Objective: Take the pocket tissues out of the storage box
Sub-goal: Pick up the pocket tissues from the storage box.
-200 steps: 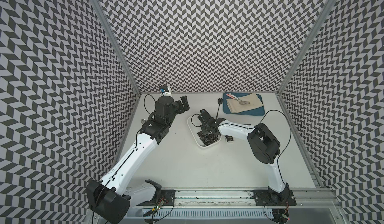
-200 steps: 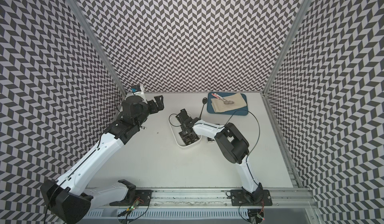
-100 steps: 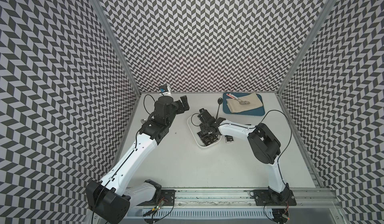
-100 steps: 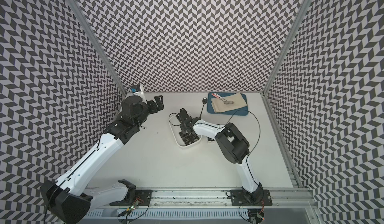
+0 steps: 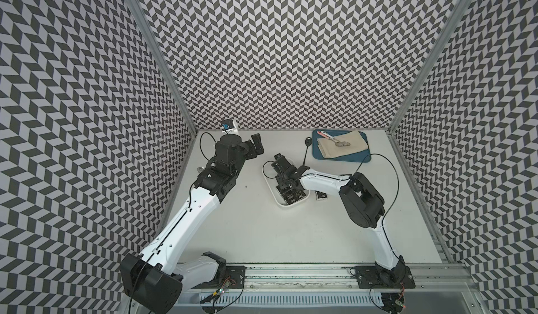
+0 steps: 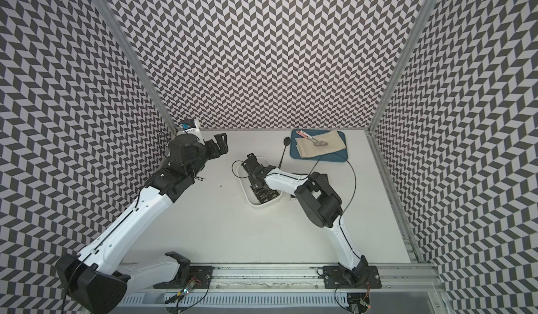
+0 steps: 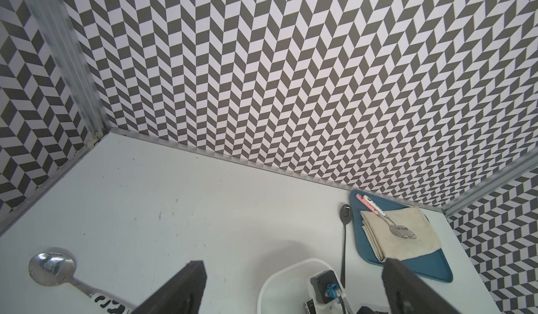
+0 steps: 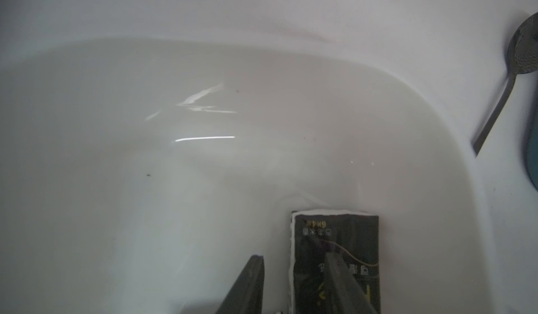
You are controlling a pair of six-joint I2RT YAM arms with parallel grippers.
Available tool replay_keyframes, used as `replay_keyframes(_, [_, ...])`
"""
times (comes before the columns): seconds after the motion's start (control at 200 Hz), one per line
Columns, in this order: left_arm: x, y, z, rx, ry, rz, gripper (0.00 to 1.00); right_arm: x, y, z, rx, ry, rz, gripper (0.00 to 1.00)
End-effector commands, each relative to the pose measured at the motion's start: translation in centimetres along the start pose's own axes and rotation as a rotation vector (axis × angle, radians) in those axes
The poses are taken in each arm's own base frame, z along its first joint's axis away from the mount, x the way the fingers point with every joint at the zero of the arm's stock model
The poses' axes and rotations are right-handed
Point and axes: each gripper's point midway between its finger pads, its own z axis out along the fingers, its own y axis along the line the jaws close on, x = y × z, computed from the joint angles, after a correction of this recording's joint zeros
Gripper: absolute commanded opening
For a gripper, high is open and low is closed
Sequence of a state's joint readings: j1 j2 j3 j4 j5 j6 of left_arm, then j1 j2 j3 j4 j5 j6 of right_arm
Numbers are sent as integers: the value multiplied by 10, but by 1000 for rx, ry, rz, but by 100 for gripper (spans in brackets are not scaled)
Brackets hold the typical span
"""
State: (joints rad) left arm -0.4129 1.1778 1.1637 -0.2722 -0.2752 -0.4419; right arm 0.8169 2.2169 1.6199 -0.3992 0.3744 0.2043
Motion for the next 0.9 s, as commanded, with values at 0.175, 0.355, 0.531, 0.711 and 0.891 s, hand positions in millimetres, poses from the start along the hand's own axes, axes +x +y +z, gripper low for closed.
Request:
replay_keyframes(0.175, [-16, 1, -11, 3, -38, -1, 99, 22, -5, 16, 65, 63, -34, 17])
replay_keyframes(0.355, [-17, 1, -12, 3, -42, -1, 99, 11, 2, 8, 14, 31, -16, 8])
replay_keyframes(0.531, [-19, 3, -12, -4, -46, -2, 99, -25, 9, -28, -127, -78, 72, 6])
replay_keyframes(0.711, [-25, 8, -15, -14, -58, -5, 99, -52, -3, -66, -252, -174, 172, 4])
replay_keyframes(0.891, [-28, 12, -17, -14, -65, -12, 99, -63, -13, -89, -297, -213, 200, 3])
